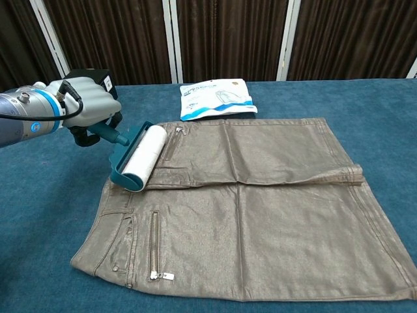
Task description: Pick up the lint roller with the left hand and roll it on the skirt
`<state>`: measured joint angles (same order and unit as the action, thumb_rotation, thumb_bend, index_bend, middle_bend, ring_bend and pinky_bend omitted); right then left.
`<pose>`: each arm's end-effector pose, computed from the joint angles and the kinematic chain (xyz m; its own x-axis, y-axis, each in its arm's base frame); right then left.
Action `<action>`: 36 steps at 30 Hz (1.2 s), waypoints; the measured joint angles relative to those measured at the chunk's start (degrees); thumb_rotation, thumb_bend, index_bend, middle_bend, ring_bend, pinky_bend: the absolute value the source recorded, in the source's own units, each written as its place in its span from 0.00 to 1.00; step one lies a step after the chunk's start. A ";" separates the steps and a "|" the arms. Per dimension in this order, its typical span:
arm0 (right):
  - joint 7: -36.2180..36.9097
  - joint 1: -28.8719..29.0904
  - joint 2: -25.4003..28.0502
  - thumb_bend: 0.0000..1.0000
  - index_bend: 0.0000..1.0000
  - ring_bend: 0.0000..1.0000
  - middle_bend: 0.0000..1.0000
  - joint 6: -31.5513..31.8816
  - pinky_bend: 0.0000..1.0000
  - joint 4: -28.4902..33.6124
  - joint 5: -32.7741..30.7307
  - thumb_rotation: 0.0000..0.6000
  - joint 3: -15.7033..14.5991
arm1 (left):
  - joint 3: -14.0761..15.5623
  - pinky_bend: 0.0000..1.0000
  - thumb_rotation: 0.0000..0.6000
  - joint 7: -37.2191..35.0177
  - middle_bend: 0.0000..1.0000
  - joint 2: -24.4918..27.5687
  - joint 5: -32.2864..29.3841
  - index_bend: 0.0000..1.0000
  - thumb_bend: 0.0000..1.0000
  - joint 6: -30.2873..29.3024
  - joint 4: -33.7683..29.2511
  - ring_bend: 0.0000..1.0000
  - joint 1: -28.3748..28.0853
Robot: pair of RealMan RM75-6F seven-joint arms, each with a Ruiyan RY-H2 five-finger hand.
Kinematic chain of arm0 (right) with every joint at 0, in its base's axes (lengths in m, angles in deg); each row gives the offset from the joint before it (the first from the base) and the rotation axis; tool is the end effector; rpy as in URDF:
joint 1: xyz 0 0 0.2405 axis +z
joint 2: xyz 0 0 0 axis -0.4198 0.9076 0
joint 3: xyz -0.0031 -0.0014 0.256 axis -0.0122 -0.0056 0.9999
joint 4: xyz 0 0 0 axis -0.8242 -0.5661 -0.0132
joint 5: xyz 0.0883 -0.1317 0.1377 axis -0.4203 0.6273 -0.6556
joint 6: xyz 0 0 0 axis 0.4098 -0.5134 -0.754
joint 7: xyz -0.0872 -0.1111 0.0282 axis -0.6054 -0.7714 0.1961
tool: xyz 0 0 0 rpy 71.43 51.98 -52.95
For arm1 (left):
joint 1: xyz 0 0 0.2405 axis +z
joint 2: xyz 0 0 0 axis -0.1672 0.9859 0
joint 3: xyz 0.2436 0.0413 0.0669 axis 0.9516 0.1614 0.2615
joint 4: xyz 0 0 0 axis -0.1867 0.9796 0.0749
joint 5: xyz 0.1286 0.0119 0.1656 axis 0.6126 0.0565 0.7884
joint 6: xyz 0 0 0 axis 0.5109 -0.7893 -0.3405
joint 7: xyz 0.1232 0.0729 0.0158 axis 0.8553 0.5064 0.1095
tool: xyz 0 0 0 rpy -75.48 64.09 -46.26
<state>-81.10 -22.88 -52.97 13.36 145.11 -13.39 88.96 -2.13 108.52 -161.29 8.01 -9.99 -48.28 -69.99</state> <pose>-0.3353 -0.1821 0.2322 0.3854 0.0587 0.9209 -0.9056 0.2159 0.3652 -0.1445 0.3754 -0.0101 0.9464 0.1074 0.3046 0.3218 -0.3944 -0.8607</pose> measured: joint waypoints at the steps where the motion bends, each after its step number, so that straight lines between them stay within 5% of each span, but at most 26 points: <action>1: 0.03 0.01 0.03 0.00 0.00 0.00 0.00 0.01 0.00 0.02 -0.02 1.00 0.03 | -0.05 0.47 1.00 -0.14 0.50 0.00 0.17 0.68 0.65 0.04 0.00 0.42 0.05; 12: 0.76 0.03 0.23 0.00 0.00 0.00 0.00 -0.24 0.00 -0.23 -0.25 1.00 0.13 | -3.07 0.47 1.00 1.51 0.50 -3.93 1.08 0.68 0.65 -0.26 -1.40 0.42 -2.06; 26: 2.81 -0.17 0.76 0.00 0.00 0.00 0.00 -0.93 0.00 -1.27 -1.42 1.00 0.50 | -9.90 0.47 1.00 11.56 0.50 -18.61 -2.61 0.68 0.65 -3.01 -0.72 0.42 -11.16; 36: 3.48 -0.66 1.10 0.00 0.00 0.00 0.00 -0.48 0.00 -1.28 -1.46 1.00 0.48 | -10.17 0.47 1.00 14.82 0.50 -20.11 -5.87 0.68 0.65 -4.83 -0.54 0.42 -12.59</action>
<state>-77.62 -23.54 -51.88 12.87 143.83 -14.85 89.44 -12.30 123.35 -181.40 2.14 -14.81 -48.82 -82.58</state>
